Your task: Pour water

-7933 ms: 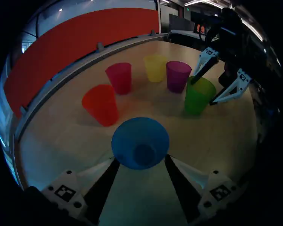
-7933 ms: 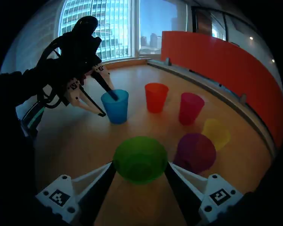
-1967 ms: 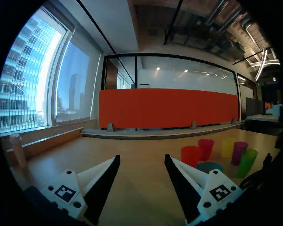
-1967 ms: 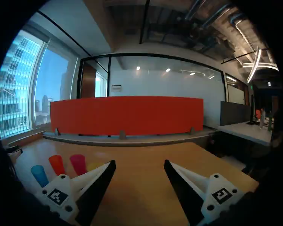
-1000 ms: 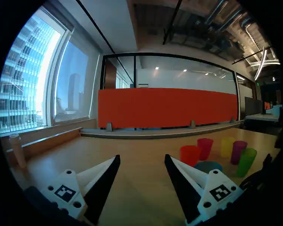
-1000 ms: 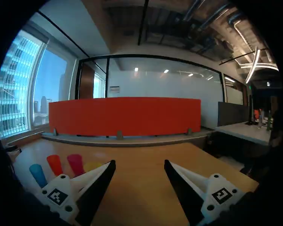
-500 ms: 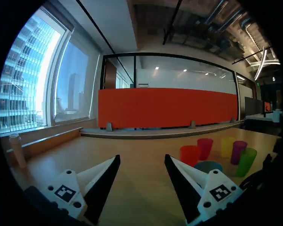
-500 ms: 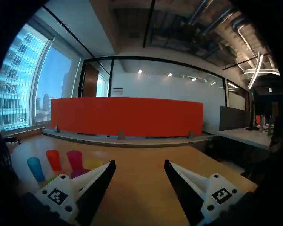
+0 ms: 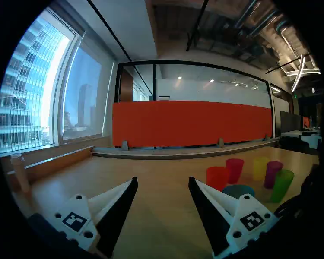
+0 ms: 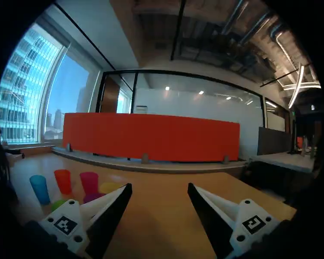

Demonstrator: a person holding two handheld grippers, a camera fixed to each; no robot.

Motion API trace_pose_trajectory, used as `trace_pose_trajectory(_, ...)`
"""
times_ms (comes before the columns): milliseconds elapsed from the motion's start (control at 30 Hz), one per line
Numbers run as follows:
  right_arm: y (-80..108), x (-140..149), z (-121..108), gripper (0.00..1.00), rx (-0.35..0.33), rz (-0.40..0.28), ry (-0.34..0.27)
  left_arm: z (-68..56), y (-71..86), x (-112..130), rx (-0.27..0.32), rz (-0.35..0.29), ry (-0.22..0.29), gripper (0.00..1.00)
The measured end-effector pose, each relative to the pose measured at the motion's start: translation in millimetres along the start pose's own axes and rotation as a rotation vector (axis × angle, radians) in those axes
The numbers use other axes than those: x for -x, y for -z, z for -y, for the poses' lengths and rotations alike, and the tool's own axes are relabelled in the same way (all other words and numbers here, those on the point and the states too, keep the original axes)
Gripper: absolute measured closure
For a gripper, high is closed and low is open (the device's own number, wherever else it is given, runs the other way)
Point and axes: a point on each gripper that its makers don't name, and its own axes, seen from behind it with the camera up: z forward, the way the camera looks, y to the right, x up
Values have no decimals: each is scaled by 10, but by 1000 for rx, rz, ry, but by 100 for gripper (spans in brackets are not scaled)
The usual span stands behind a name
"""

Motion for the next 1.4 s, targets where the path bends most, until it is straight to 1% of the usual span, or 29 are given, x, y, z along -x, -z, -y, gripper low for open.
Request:
trace_pose_trajectory(133, -22, -2, -16, 0, -9, -13, -22, 0, -2, -1, 0, 0, 0, 13)
trace_pose_trajectory(300, -48, 52, -68, 0, -1, -12, -32, 5, -2, -1, 0, 0, 0, 13)
trace_pose_trajectory(500, -71, 203, -98, 0, 4, 10, -60, 4, -4, -1, 0, 0, 0, 13)
trace_pose_trajectory(700, -101, 279, -84, 0, -1, 15, -78, 4, -6, -1, 0, 0, 0, 13)
trace_pose_trajectory(1100, -123, 361, -55, 0, -1, 25, -71, 2, -6, -5, 0, 0, 0, 13)
trace_pose_trajectory(1400, -118, 371, -36, 0, 2, 33, -60, 1, -9, -1, 0, 0, 0, 13)
